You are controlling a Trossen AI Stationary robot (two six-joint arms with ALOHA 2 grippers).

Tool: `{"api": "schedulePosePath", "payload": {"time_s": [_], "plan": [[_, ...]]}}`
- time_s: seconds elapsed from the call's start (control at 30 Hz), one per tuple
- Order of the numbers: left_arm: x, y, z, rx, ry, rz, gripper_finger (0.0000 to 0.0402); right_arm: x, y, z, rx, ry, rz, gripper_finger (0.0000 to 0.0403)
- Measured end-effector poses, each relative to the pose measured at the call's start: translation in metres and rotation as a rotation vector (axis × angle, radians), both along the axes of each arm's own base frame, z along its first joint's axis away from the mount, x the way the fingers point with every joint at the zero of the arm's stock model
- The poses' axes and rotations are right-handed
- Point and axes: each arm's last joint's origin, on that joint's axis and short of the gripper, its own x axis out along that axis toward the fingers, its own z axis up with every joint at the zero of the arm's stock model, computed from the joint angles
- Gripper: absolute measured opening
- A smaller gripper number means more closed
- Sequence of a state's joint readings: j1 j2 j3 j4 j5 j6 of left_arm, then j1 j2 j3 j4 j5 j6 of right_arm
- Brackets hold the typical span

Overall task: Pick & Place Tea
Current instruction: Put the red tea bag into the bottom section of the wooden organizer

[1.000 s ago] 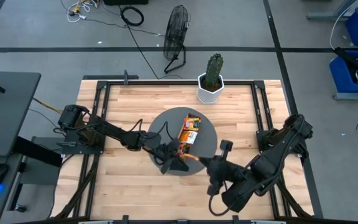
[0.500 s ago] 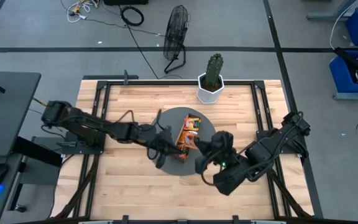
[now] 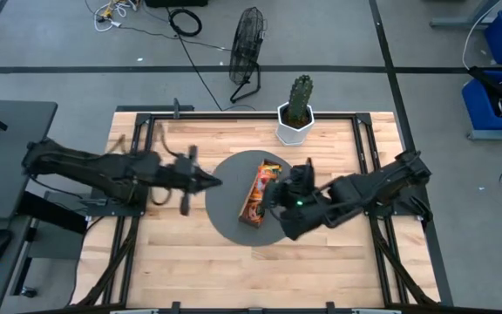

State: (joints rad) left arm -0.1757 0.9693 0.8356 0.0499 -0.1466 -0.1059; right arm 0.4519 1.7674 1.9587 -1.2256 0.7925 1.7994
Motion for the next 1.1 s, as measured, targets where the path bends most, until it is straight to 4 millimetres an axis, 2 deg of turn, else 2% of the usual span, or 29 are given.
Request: {"api": "schedulePosePath", "payload": {"time_s": [0.17, 0.4, 0.57, 0.77, 0.93, 1.1], "plan": [[-0.036, 0.007, 0.019, 0.066, -0.066, 0.03, 0.0007, 0.017, -0.011, -0.018, 0.099, -0.033, -0.068, 0.0], [-0.076, 0.015, 0.031, 0.071, -0.122, 0.039, 0.0007, 0.029, -0.018, -0.063, 0.259, 0.024, -0.115, 0.0], [-0.098, 0.019, 0.031, 0.074, -0.114, 0.05, 0.0007, 0.04, -0.023, -0.095, 0.362, -0.01, -0.13, 0.0], [-0.114, 0.022, 0.028, 0.081, -0.084, 0.074, 0.0007, 0.043, -0.031, -0.122, 0.443, 0.024, -0.121, 0.0], [-0.12, 0.024, 0.027, 0.077, -0.078, 0.075, 0.0007, 0.038, -0.037, -0.134, 0.471, 0.097, -0.147, 0.0], [-0.121, 0.024, 0.026, 0.079, -0.066, 0.074, 0.0007, 0.042, -0.043, -0.14, 0.473, 0.103, -0.171, 0.0]]}}
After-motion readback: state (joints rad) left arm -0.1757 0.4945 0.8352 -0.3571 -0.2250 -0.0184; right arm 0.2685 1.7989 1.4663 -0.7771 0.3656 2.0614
